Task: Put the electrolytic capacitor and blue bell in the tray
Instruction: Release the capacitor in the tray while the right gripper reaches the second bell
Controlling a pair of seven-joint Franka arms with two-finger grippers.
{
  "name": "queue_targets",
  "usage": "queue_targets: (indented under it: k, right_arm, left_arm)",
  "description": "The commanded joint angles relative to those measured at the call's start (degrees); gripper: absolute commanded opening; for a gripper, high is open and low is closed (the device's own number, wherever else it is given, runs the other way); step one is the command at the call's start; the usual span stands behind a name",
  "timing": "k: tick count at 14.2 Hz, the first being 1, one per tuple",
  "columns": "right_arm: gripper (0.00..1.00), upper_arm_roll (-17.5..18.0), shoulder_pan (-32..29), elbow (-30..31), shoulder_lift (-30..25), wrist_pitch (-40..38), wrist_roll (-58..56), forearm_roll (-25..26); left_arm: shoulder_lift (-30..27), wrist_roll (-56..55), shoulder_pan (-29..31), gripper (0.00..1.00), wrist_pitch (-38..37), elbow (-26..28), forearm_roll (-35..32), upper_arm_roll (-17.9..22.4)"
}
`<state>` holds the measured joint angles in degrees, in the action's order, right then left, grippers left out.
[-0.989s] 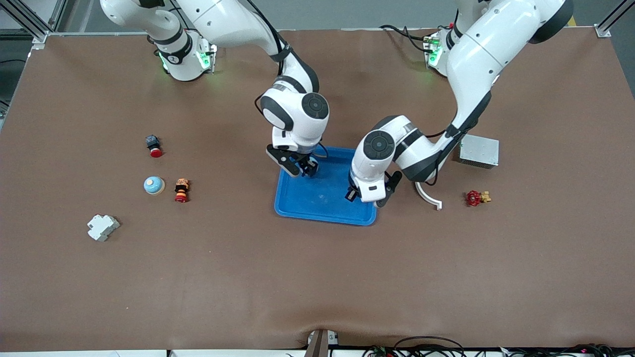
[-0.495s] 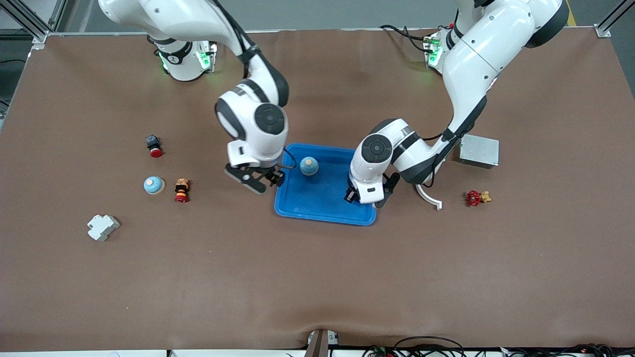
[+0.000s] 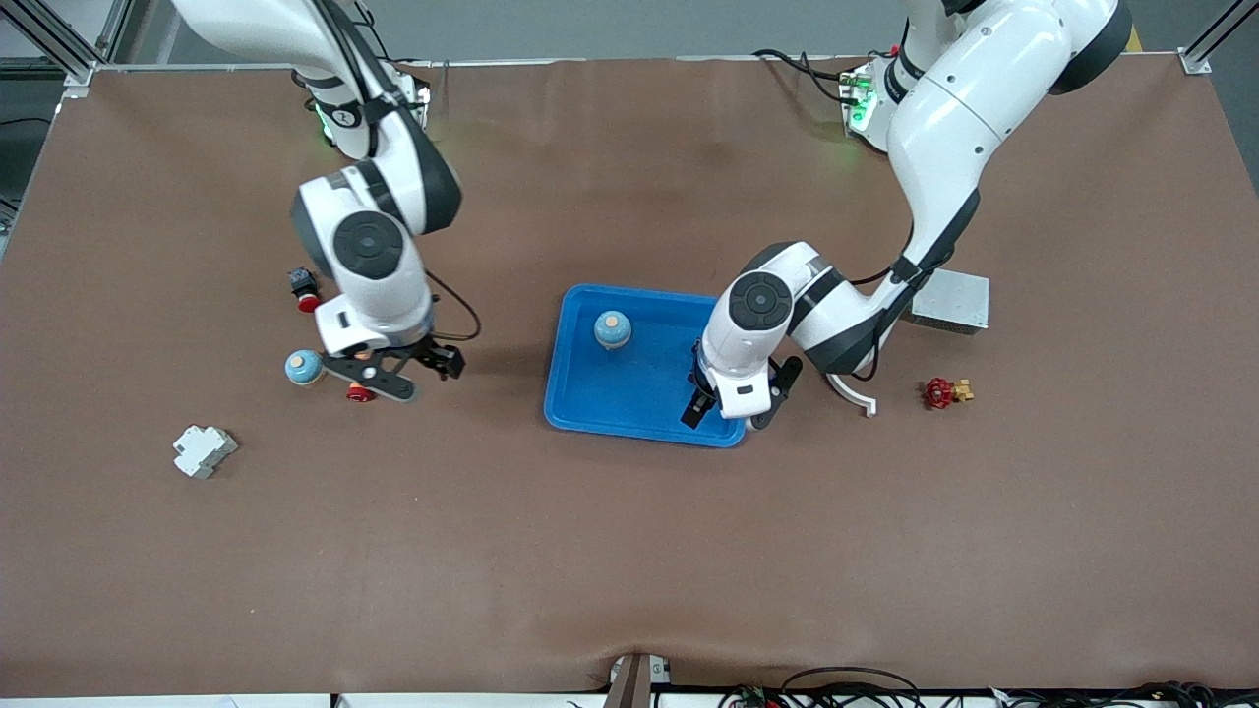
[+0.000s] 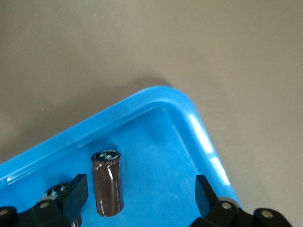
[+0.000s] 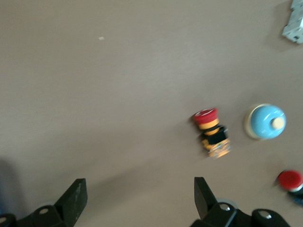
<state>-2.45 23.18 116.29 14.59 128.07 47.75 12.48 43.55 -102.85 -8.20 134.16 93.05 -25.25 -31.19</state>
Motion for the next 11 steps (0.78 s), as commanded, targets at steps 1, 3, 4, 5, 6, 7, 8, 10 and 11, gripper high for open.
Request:
queue_targets:
  k: [1, 3, 4, 5, 6, 7, 8, 10, 11]
  right_arm:
    - [1.0, 1.22, -5.76, 6.38, -4.22, 4.8, -6.94, 0.53]
    - [1.0, 1.22, -9.71, 9.29, -5.36, 8.15, -13.25, 0.53]
    - [1.0, 1.22, -11.73, 10.34, -5.8, 9.73, -16.25, 0.53]
    - [1.0, 1.22, -13.49, 11.75, -5.98, 11.66, -19.06, 0.53]
    - [1.0, 1.22, -15.6, 12.98, -5.89, 13.94, -21.53, 0.53]
    - [1.0, 1.22, -17.45, 14.38, -5.72, 16.23, -23.29, 0.44]
    - [1.0, 1.22, -18.95, 15.62, -5.54, 18.51, -25.31, 0.44]
    - [1.0, 1.22, -21.67, 16.68, -5.1, 20.73, -28.48, 0.44]
    - [1.0, 1.31, -22.56, 16.86, -5.01, 20.82, -29.63, 0.35]
  left_arm:
    - [-2.5, 7.8, 1.6, 1.0, -8.26, -4.0, -0.15, 0.43]
    - [-3.64, 16.58, 1.95, 1.0, -16.35, -8.92, 0.47, 0.43]
    - [-4.43, 20.72, 2.22, 1.0, -19.17, -10.86, 0.64, 0.52]
    - [-5.39, 24.24, 3.18, 1.0, -21.28, -11.66, 0.56, 0.52]
    - [-6.79, 28.45, 4.58, 1.0, -21.91, -11.75, 0.47, 0.43]
    - [-8.02, 34.76, 5.98, 1.0, -22.09, -11.67, 0.64, 0.35]
    - [-9.69, 39.96, 6.78, 1.0, -22.79, -11.67, 0.56, 0.52]
    - [-12.15, 46.75, 9.32, 1.0, -24.46, -11.58, 0.56, 0.43]
    - [-13.65, 50.0, 10.3, 1.0, -25.77, -11.49, 0.64, 0.35]
